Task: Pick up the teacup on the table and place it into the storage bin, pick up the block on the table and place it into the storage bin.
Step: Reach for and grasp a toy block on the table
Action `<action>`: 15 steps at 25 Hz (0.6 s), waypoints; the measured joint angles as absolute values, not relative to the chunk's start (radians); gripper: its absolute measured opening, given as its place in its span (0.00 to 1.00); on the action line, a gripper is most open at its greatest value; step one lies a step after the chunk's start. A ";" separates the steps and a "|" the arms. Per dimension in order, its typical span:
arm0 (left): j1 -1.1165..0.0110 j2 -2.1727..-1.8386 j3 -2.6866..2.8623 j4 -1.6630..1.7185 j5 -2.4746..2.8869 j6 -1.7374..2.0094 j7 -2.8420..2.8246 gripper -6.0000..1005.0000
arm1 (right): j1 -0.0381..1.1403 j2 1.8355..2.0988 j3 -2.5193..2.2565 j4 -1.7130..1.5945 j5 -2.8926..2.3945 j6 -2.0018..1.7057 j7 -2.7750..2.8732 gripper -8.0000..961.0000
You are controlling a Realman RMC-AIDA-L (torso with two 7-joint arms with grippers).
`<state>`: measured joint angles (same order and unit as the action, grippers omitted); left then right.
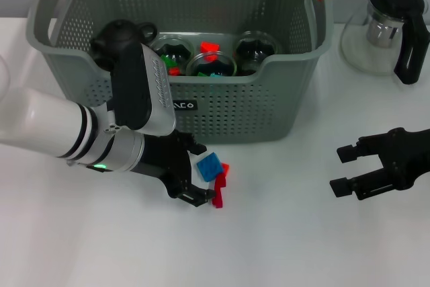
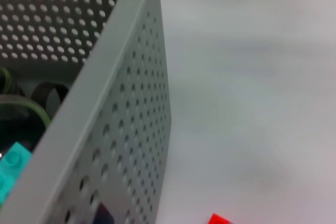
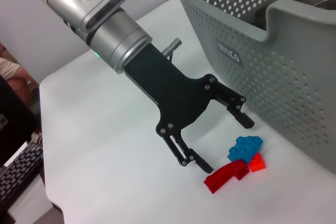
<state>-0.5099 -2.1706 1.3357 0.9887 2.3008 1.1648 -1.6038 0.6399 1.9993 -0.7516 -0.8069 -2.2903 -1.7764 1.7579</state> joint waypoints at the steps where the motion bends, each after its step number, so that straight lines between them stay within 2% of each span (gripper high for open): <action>1: -0.509 -2.171 1.336 0.987 2.301 1.161 -1.602 0.85 | 0.640 2.000 -0.752 -0.807 -2.290 -1.776 1.758 0.96; 15: -0.501 -2.175 1.350 0.975 2.299 1.127 -1.590 0.84 | 0.641 2.002 -0.752 -0.807 -2.290 -1.776 1.758 0.96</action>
